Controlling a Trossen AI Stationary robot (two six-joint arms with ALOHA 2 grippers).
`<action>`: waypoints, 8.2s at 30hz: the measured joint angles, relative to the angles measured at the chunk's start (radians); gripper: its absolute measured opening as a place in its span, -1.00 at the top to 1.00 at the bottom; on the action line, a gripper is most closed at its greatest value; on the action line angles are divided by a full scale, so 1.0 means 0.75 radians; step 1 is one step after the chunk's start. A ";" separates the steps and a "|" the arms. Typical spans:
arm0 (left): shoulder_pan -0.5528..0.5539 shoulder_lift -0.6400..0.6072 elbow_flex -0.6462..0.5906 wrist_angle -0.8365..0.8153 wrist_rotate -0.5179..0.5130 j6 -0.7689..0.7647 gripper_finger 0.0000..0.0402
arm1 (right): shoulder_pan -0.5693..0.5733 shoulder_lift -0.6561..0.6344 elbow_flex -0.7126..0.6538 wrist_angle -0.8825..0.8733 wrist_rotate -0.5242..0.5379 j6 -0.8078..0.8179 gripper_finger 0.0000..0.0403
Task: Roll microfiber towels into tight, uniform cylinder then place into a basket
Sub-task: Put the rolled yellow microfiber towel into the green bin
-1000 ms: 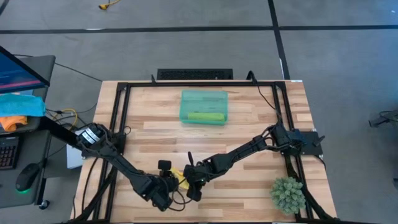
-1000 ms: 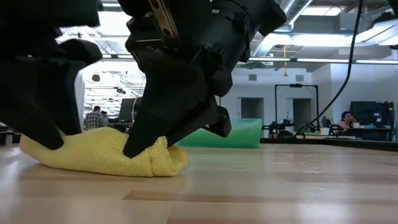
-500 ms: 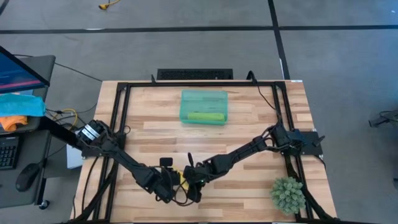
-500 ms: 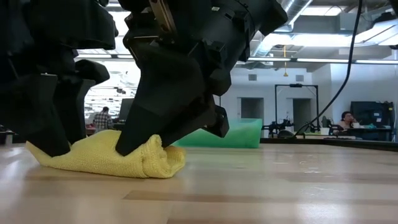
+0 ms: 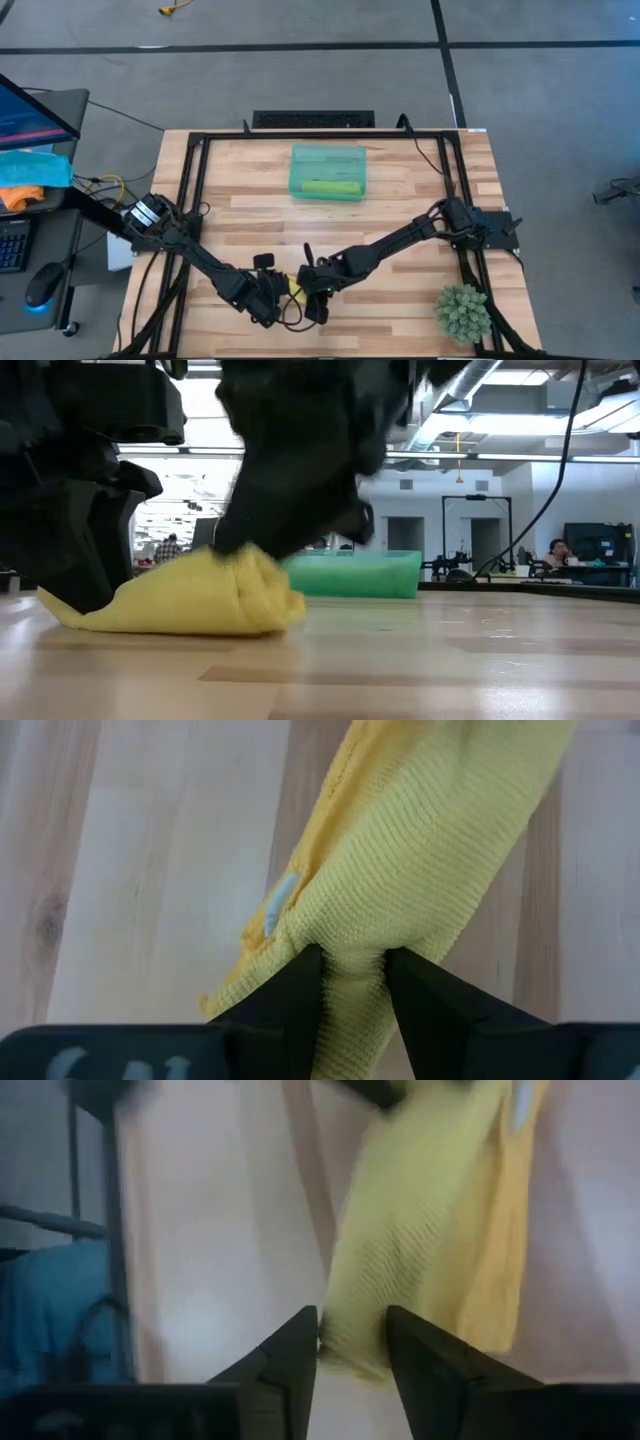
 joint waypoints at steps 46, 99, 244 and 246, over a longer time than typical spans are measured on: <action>0.005 0.003 -0.002 0.050 -0.021 -0.167 0.44 | 0.074 0.032 0.006 -0.101 0.539 0.127 0.40; 0.014 -0.006 -0.094 0.321 -0.177 0.084 0.44 | 0.041 0.032 0.004 -0.167 0.500 0.278 0.40; 0.006 0.007 -0.102 0.363 -0.169 -0.027 0.08 | -0.094 -0.124 -0.576 0.643 0.178 -0.004 0.19; 0.008 0.008 -0.102 0.363 -0.172 -0.017 0.01 | -0.094 -0.123 -0.577 0.650 0.173 -0.001 0.36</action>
